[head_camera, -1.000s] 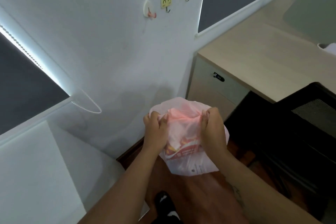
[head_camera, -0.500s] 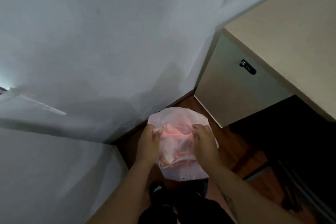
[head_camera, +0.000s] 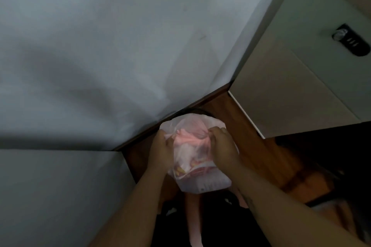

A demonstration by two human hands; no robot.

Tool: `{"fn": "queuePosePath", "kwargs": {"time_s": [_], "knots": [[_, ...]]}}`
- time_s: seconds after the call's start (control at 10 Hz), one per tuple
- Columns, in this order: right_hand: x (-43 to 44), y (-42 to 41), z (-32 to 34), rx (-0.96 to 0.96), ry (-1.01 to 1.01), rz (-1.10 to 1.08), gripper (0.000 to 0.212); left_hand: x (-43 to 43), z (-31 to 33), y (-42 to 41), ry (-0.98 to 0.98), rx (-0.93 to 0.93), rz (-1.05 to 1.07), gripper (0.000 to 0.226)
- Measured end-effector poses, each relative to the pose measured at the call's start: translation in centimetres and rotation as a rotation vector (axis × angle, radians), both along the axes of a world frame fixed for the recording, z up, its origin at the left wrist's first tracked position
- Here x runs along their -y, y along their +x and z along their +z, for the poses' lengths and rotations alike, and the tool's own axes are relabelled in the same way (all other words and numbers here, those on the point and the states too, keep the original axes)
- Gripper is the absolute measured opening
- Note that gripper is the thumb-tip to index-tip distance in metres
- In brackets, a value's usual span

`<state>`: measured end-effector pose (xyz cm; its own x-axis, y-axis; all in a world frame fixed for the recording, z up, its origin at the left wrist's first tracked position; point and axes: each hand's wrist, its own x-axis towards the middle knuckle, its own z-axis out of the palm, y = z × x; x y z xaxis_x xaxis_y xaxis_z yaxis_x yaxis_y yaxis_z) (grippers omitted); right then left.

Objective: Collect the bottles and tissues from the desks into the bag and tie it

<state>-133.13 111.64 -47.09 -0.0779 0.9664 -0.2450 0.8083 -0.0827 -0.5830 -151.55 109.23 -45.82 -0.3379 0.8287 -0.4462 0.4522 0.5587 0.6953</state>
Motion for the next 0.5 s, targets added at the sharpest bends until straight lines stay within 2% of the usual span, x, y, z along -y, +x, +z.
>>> {"fn": "queuePosePath", "kwargs": {"time_s": [0.1, 0.2, 0.3, 0.5], "knots": [[-1.3, -0.2, -1.8, 0.006, -0.034, -0.004, 0.025, -1.4, -2.9, -0.5, -0.075, 0.029, -0.029, 0.014], [-1.7, 0.4, -2.5, 0.004, -0.111, -0.014, 0.038, -2.4, -3.6, -0.7, -0.100, 0.127, -0.009, 0.043], [-1.8, 0.9, -1.9, 0.092, -0.202, 0.043, 0.051, -2.7, -2.8, -1.3, -0.180, 0.154, -0.056, 0.052], [-2.2, 1.1, 2.8, 0.086, -0.167, 0.058, 0.052, -2.7, 3.1, -1.7, -0.117, 0.032, -0.194, 0.050]]}}
